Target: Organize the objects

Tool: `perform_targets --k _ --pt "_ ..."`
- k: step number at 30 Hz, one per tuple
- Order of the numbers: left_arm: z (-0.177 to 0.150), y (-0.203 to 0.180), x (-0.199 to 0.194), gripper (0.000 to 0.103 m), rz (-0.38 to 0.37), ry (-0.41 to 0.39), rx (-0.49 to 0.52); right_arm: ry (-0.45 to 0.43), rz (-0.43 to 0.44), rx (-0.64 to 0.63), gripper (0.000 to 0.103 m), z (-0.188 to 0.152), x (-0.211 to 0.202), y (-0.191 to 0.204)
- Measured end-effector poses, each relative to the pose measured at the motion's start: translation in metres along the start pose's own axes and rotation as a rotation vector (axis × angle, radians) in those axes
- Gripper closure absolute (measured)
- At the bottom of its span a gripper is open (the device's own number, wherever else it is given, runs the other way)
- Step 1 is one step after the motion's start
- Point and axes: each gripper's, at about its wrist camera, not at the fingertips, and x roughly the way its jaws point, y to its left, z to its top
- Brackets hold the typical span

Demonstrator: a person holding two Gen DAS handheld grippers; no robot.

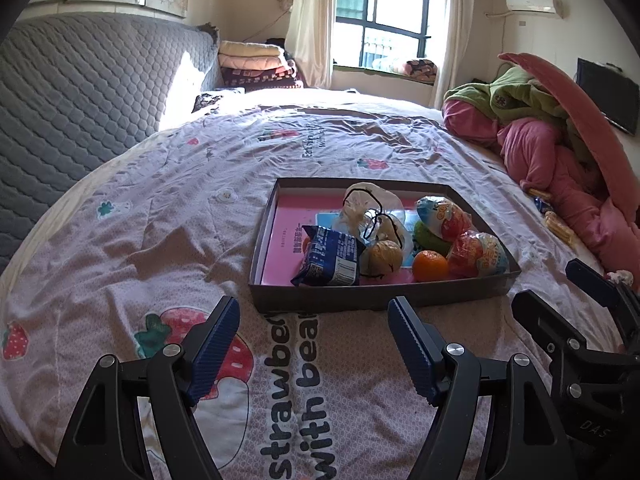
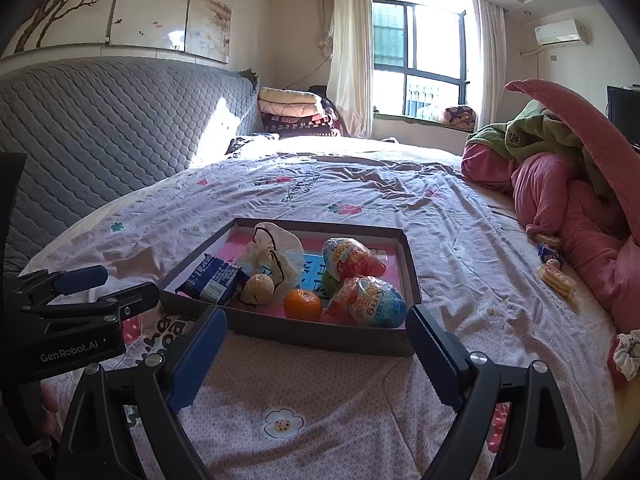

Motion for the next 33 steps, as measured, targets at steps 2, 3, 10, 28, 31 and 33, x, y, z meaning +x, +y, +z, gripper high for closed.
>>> perform_targets --k 2,3,10,28,31,33 --pt "-0.004 -0.002 -0.001 0.025 0.002 0.004 0.008 0.009 -0.002 0.0 0.012 -0.003 0.001 0.001" --pt "-0.005 -0.002 0.0 0.025 0.004 0.007 0.008 0.014 -0.002 0.002 0.012 -0.005 0.001 0.001" --pt "-0.011 -0.001 0.0 0.025 0.021 0.017 0.0 0.011 -0.009 0.011 0.012 -0.014 -0.004 0.004" --pt "-0.036 -0.002 0.005 0.025 0.035 0.057 0.007 0.051 -0.038 0.049 0.012 -0.033 0.0 0.0" --pt "-0.041 -0.003 0.009 0.025 0.036 0.068 0.006 0.055 -0.049 0.057 0.012 -0.036 0.002 -0.002" --pt "-0.044 -0.005 0.012 0.025 0.035 0.069 0.014 0.061 -0.056 0.065 0.012 -0.039 0.004 -0.004"
